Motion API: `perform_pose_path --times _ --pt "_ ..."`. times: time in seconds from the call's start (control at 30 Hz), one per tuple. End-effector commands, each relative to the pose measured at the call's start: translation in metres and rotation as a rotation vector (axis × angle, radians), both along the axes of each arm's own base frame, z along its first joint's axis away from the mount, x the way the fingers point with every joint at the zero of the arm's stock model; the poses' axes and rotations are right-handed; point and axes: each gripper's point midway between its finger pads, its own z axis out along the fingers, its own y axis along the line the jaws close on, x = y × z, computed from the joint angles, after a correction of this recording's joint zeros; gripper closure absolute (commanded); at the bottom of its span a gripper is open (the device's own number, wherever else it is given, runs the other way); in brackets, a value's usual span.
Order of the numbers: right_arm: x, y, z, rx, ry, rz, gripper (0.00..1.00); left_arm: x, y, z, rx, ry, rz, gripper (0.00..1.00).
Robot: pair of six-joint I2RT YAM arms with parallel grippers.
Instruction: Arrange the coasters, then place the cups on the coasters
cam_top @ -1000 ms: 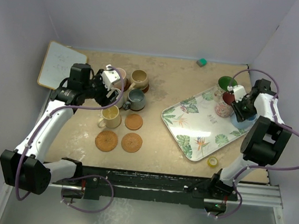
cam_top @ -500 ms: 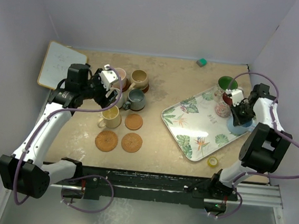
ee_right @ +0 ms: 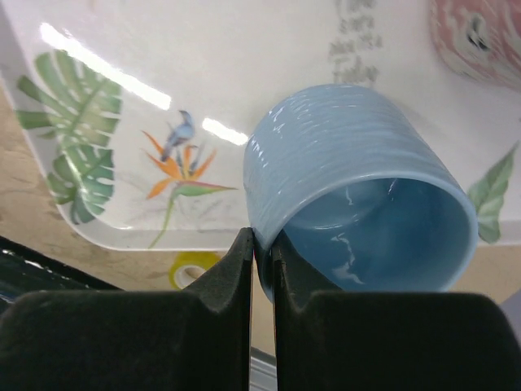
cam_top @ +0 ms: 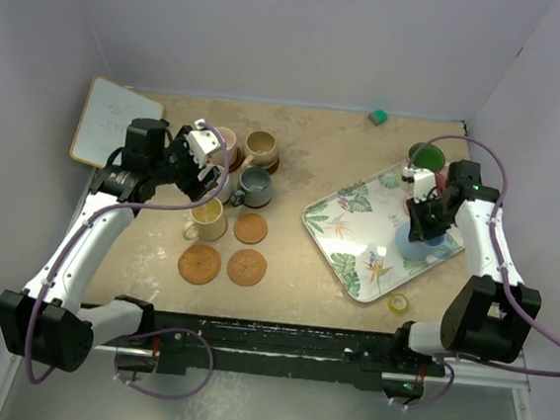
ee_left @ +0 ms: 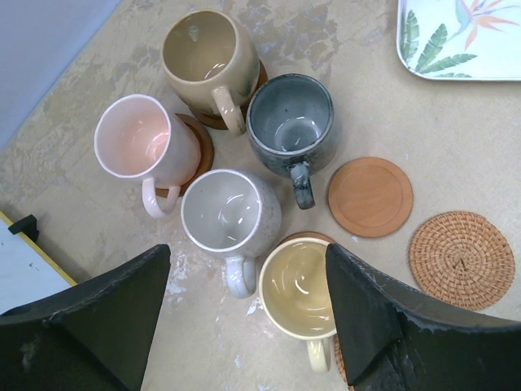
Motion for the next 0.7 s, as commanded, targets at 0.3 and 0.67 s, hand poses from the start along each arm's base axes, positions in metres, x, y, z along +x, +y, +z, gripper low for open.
perform_pose_path --times 0.3,0.67 --pt "0.041 0.079 0.022 -0.005 -0.136 0.007 1.00 0.035 0.016 0.007 0.024 -0.063 0.131 0.25" --pt "0.062 0.103 0.009 -0.084 -0.130 -0.053 1.00 0.039 0.020 0.009 0.014 -0.076 0.177 0.24"
